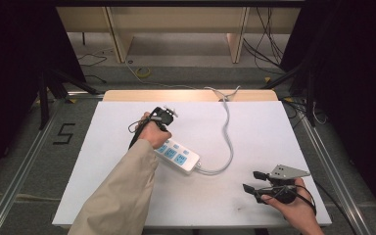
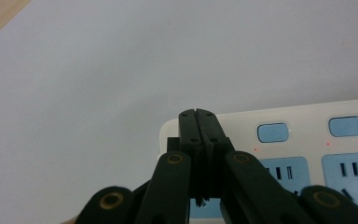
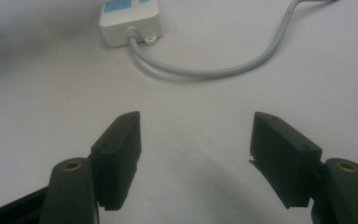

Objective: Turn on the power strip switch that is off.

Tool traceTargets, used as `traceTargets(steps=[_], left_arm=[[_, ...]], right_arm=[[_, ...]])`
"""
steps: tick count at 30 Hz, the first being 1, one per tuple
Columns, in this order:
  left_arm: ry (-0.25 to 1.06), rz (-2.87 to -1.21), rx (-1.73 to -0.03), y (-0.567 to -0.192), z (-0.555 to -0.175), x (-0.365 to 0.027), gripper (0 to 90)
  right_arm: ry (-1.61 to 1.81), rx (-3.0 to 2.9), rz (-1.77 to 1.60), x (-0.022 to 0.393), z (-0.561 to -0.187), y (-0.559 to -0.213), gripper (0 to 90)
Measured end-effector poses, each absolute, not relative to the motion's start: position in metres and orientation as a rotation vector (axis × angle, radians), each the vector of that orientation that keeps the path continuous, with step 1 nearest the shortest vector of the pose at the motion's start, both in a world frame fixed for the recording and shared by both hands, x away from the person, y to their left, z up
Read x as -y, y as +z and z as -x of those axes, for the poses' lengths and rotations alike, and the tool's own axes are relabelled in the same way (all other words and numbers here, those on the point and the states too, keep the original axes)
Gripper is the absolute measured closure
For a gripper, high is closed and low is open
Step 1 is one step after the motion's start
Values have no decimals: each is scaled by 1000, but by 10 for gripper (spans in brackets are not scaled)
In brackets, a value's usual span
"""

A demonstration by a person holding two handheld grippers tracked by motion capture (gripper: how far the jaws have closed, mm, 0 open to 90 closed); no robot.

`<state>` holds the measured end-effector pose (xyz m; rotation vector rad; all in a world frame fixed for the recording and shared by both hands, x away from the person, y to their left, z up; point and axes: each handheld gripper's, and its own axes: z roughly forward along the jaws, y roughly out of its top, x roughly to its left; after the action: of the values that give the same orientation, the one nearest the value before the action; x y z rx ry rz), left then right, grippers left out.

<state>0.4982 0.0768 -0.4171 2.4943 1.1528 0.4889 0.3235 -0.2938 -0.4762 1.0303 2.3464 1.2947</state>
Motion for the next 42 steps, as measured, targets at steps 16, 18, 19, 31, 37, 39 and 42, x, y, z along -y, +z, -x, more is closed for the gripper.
traceTargets(steps=[16, 18, 19, 31, 37, 39, 42], left_arm=[[476, -2521, -1138, -419, -501, -71, 898], [476, -2520, -1138, -419, -501, -70, 898], [479, -2520, -1137, -420, -501, -70, 898], [470, -2531, -1144, -424, -503, -68, 898], [473, -2537, -1145, -426, -503, -68, 898], [474, -2538, -1148, -427, -503, -67, 898], [470, -2545, -1151, -428, -504, -68, 898]], right_arm=[[1296, -2348, -1030, 294, -324, -476, 347], [1295, -2348, -1033, 294, -324, -476, 346], [1294, -2349, -1033, 294, -324, -476, 346], [1297, -2349, -1029, 294, -324, -476, 347], [1298, -2349, -1030, 294, -324, -476, 347], [1297, -2350, -1029, 294, -323, -476, 346], [1297, -2350, -1028, 294, -324, -476, 346]])
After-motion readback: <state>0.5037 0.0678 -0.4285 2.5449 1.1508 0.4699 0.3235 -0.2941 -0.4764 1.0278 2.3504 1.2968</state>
